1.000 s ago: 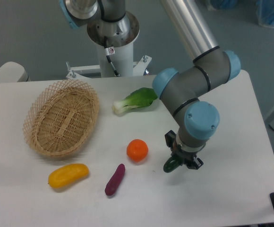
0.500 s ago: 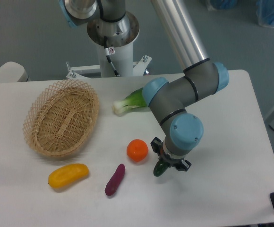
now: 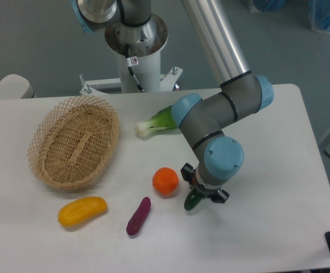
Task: Place the cucumber on the table
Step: 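Lower the cucumber onto the table and open the gripper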
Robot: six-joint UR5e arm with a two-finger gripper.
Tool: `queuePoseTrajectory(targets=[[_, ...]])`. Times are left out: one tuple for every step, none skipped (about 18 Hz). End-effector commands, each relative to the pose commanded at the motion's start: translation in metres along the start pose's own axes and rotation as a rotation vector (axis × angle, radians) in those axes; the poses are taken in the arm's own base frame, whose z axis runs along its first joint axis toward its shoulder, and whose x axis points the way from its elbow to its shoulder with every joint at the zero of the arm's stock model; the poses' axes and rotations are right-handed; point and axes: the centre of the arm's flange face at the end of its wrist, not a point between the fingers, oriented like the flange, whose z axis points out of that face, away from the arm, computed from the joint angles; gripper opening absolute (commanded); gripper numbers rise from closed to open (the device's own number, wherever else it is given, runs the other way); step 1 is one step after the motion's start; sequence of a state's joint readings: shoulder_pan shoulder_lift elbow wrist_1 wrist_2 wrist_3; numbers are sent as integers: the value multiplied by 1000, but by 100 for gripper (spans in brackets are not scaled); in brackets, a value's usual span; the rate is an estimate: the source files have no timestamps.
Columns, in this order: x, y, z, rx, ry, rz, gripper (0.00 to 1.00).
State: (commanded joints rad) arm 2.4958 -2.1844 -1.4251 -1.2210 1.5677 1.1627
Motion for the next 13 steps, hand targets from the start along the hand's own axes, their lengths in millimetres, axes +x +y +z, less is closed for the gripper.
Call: queuePoseTrajectory(targets=[[-1,0,-2,2,-4,0,90],[-1,0,-2,2,-4,-1,100],[-1,-1,-3,4,-6,-1,100],[-2,0,-4,5,-8,-5,100],[-3,0,-8,7,-15,-6,100],[-7,2,-11,14,-27,-12,100],[-11,4,-17,24,-51,-15,100],[-15,6,-20,31,-68,-17,100],[-20,11,-27,39,-82,-24,100],[-24,15,-30,44,-90,-24,100],[-28,17,-35,47,-99,-6,100],[-30,18,-36,45,-101,35,100],[-32,21,-38,44,-104,77,100]])
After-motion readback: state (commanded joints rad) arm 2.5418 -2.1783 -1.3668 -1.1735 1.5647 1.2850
